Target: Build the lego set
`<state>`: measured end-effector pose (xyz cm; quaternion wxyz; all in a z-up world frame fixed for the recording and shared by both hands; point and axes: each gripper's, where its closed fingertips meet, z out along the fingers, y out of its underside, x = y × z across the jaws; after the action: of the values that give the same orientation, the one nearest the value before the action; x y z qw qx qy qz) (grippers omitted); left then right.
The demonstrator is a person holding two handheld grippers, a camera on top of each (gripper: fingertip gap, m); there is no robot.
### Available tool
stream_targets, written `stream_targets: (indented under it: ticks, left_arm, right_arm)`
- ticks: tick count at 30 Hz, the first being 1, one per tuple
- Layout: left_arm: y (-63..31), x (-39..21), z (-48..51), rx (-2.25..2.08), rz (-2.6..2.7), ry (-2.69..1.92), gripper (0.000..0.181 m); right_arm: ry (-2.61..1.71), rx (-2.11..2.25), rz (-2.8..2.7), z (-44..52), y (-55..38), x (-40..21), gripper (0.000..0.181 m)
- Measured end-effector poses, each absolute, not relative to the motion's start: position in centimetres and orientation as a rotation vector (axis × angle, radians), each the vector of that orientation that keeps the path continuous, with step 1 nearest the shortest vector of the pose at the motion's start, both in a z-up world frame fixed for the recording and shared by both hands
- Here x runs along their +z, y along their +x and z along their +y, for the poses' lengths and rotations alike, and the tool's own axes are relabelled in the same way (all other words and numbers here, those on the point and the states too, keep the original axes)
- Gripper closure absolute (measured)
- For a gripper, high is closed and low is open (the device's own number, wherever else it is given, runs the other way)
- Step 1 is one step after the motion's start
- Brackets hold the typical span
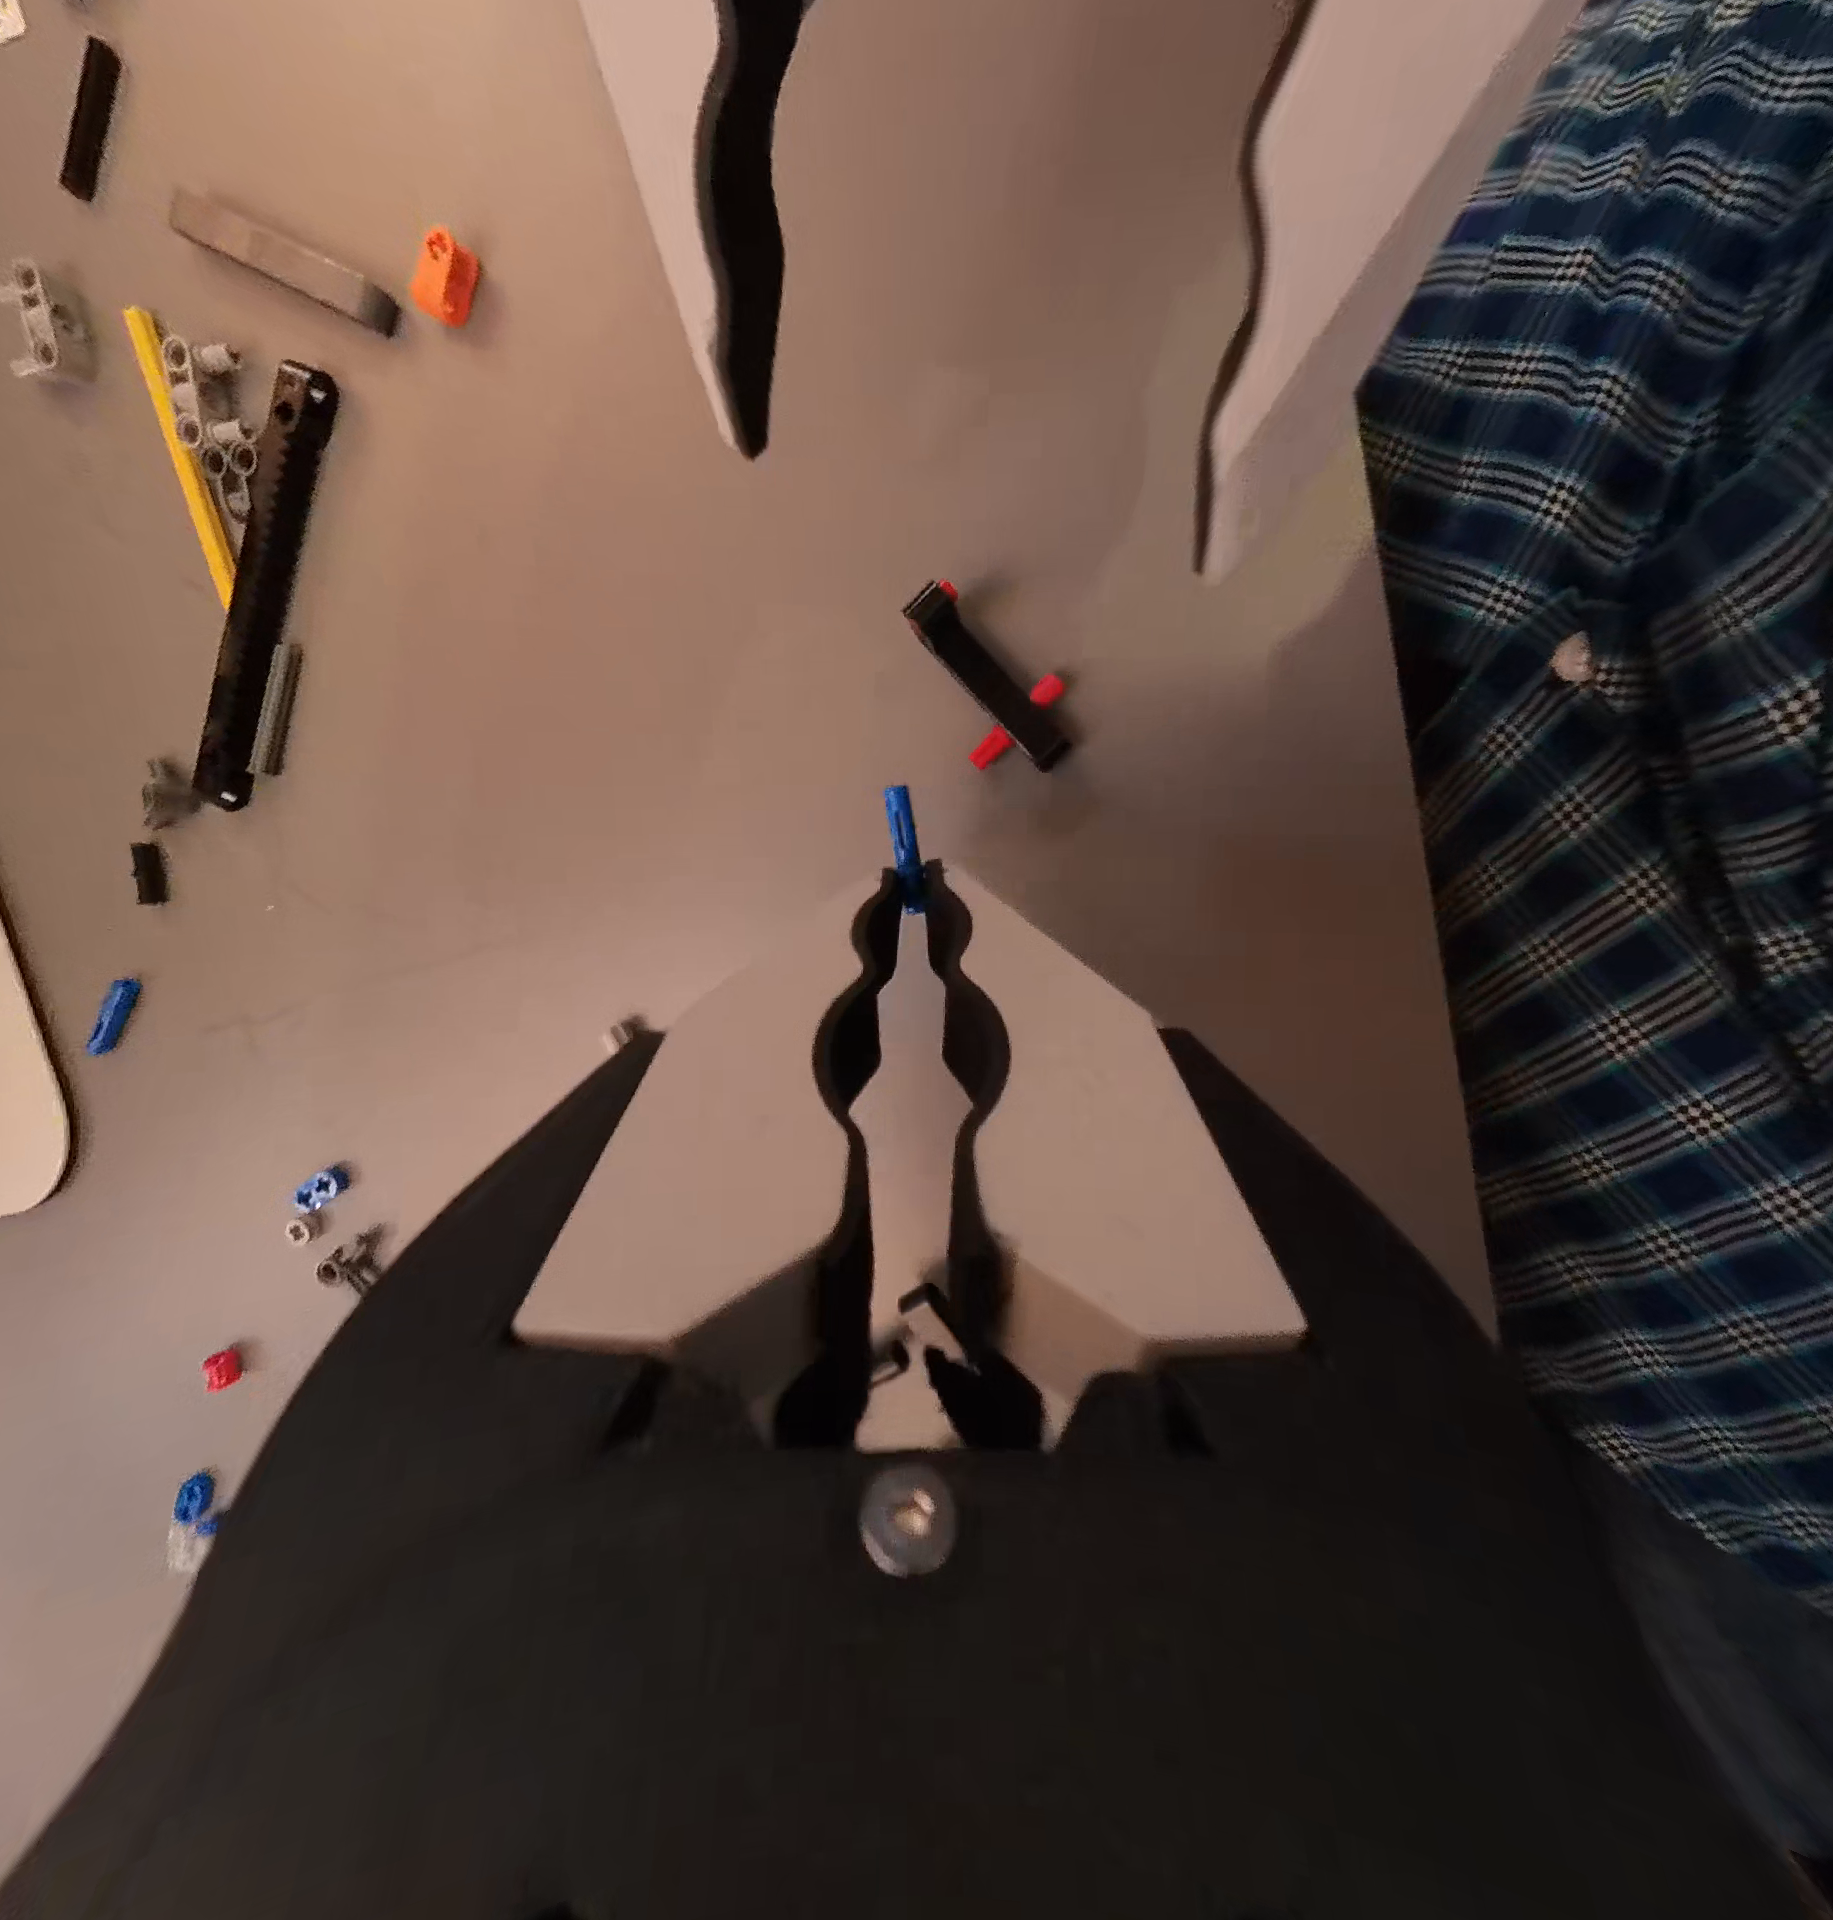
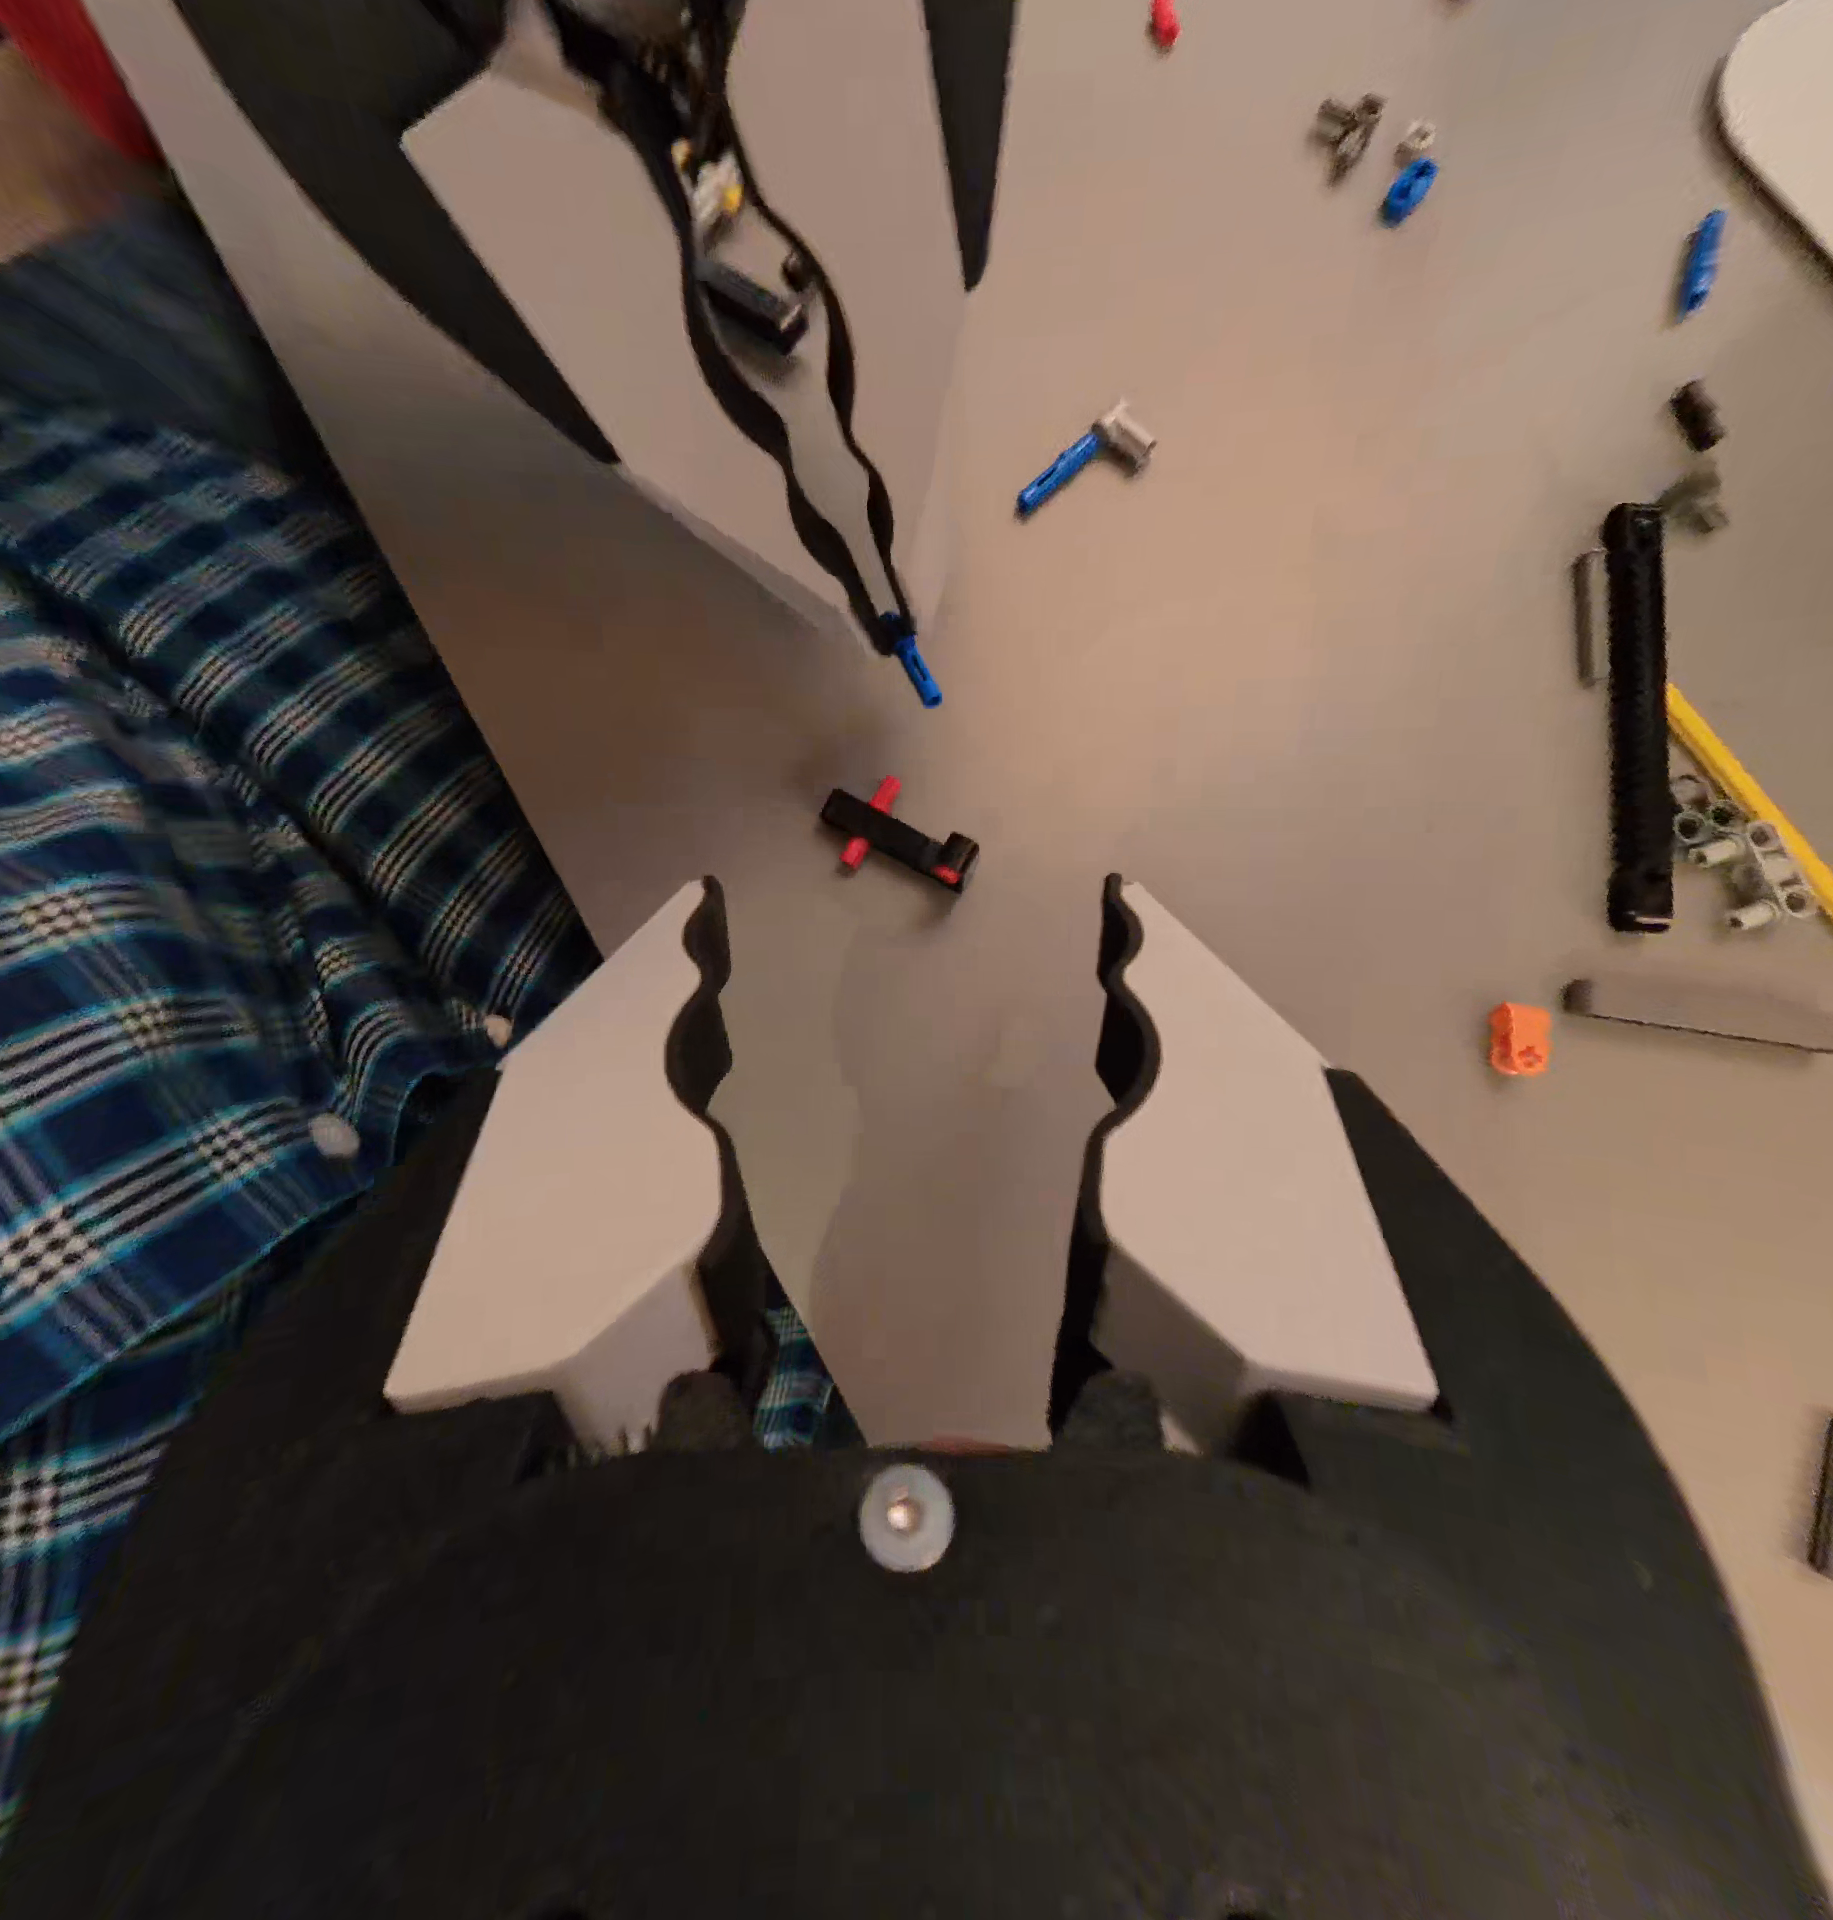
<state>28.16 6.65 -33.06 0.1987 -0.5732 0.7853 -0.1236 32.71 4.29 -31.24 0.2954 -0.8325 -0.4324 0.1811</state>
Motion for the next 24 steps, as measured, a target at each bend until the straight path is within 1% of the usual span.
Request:
stream_targets:
  ticks: [2, 4, 5, 10, 14, 16, 18, 24]
  left_arm:
    - [27.6, -32.7, 6.7, -0.307, 2.172, -1.629, 0.179]
    - [26.8, -32.3, 6.7, -0.301, 2.108, -1.688, 0.179]
    - [26.5, -32.0, 6.4, -0.322, 2.068, -1.718, 0.179]
    - [23.8, -31.9, 5.6, -0.262, 1.915, -1.839, 0.179]
    - [23.8, -31.6, 5.0, -0.292, 1.790, -1.888, 0.179]
    - [23.8, -32.0, 4.8, -0.282, 1.781, -1.893, 0.179]
    - [23.9, -32.3, 4.7, -0.268, 1.792, -1.894, 0.179]
    - [24.0, -33.3, 4.7, -0.312, 1.774, -1.921, 0.179]
  right_arm:
    - [-2.219, 0.514, -1.107, 4.6, 32.5, -31.4, 0.108]
    - [-2.233, 0.540, -1.078, 4.7, 32.1, -31.9, 0.099]
    - [-2.232, 0.544, -1.068, 4.9, 31.9, -32.2, 0.099]
    - [-2.176, 0.525, -1.040, 5.5, 30.9, -32.9, 0.102]
    - [-2.156, 0.498, -1.032, 5.8, 30.2, -33.7, 0.104]
    - [-2.159, 0.459, -1.037, 6.1, 30.2, -34.2, 0.109]
    - [-2.171, 0.429, -1.037, 6.4, 30.5, -34.6, 0.107]
    - [-2.195, 0.458, -1.026, 6.1, 30.8, -35.1, 0.113]
